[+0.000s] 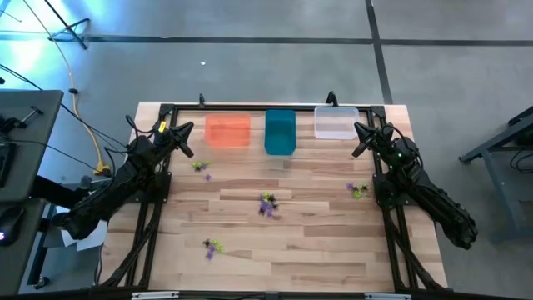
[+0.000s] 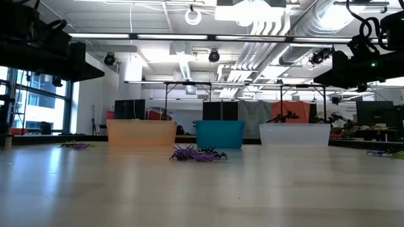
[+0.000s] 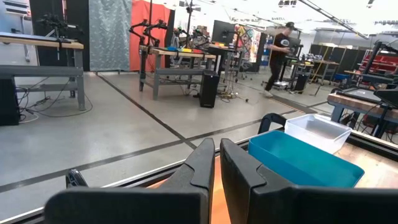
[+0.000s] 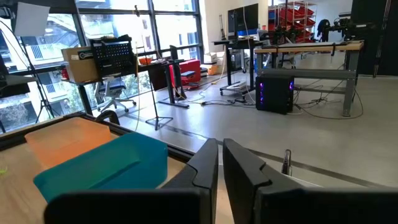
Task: Sort Halloween decoration
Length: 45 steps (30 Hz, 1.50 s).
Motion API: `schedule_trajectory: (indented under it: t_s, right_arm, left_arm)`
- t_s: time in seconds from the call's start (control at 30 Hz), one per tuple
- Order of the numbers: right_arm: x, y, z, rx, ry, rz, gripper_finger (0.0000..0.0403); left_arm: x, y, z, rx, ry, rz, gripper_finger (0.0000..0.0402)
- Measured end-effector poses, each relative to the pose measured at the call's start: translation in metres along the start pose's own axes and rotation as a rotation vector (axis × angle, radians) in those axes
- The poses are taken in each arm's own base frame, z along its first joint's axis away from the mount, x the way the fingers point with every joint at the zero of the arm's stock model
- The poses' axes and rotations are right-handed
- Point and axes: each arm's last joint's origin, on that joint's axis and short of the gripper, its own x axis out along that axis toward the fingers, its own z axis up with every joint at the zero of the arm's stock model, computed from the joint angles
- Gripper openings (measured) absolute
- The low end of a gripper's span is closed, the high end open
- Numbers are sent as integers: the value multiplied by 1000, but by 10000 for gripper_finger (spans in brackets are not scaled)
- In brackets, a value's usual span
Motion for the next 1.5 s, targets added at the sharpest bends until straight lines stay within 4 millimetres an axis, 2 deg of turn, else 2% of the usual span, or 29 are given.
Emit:
schedule_trajectory:
  t_s: [1.3,1.4,1.5]
  right_arm:
    - [0,0,0,3,0,1,24]
    - [0,0,0,100,-2,5,24]
    - [0,0,2,335,-21,11,24]
  left_arm:
    - [0,0,0,0,0,0,15]
    - [0,0,0,0,0,0,15]
    - [0,0,0,0,0,0,15]
